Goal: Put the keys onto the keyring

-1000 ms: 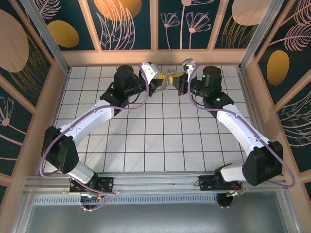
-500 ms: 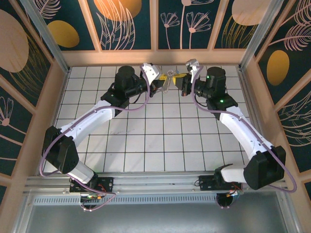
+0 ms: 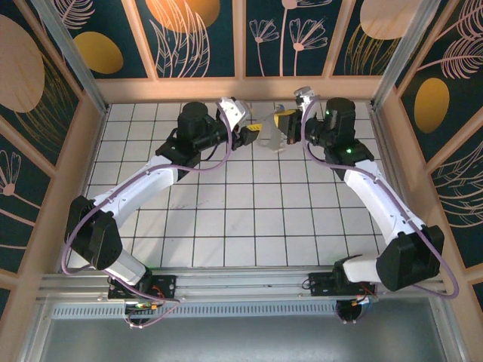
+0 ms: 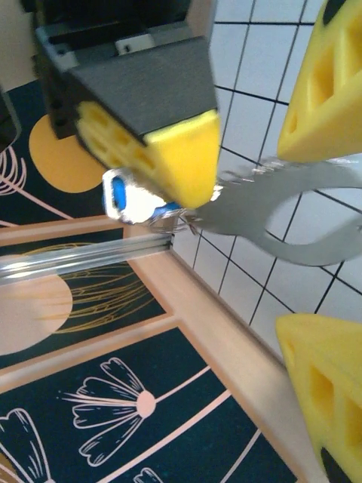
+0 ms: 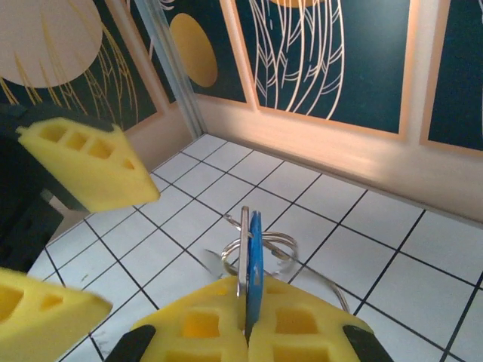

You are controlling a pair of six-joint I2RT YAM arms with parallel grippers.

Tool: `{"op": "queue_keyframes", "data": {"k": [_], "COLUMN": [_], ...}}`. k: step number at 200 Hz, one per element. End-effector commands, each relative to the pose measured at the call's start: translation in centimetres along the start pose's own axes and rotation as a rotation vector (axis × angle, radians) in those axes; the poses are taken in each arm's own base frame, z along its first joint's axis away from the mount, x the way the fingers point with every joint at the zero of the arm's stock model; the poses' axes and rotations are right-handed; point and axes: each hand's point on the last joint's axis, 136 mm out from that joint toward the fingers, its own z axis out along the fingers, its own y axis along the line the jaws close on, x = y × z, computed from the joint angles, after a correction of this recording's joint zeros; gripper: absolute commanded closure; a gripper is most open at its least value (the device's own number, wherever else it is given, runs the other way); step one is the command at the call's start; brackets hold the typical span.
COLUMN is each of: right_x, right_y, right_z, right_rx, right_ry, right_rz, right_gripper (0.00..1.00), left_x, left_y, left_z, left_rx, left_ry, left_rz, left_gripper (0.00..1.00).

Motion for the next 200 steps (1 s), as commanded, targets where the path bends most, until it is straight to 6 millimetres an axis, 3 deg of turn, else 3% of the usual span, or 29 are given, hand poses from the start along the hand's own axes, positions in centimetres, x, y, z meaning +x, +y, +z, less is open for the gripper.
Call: {"op": "queue_keyframes", "data": {"k": [1,52,84,127,176,200], "right_x": [-1.4,0.3,1.7,3.7,6.1,8.7], "right_y": [-0.7,-2.6,-3.6,-5.5,-10.5,-11.5], "right_z": [0.1,1.2,2.8,6.5,11.2,13.2], "right_rx": [0.028,0.057,0.044,0.010,0.021,0.002], "right_ry": [-0.010,0.041,0.066,0.111,0.197,0.238], "right_rz": [-0.022,0.008,0.041,0.087,0.136,0.189], "right_gripper": [1.00,1.00,1.00,1.00,1.00,1.00], "left_x": [-1.3,-1.0,-1.3,-0.9,-0.3,-0.3], "left_y": [0.5,2.6,5.0,6.7,6.8,6.7], "left_z": [-1.1,-2.1,-3.9,-5.5,-5.5,-5.4], "left_rx": [-0.047,-0.192,-0.357,-0.483,-0.494,-0.489], "left_ry": [-0.038,-0.045,-0.087,-0.080,-0.068,-0.068], "left_rz": [0.013,-0.029,-0.065,-0.085,-0.105,-0.115], "left_gripper": [0.39,0.26,0.17,0.11,0.10,0.10]}}
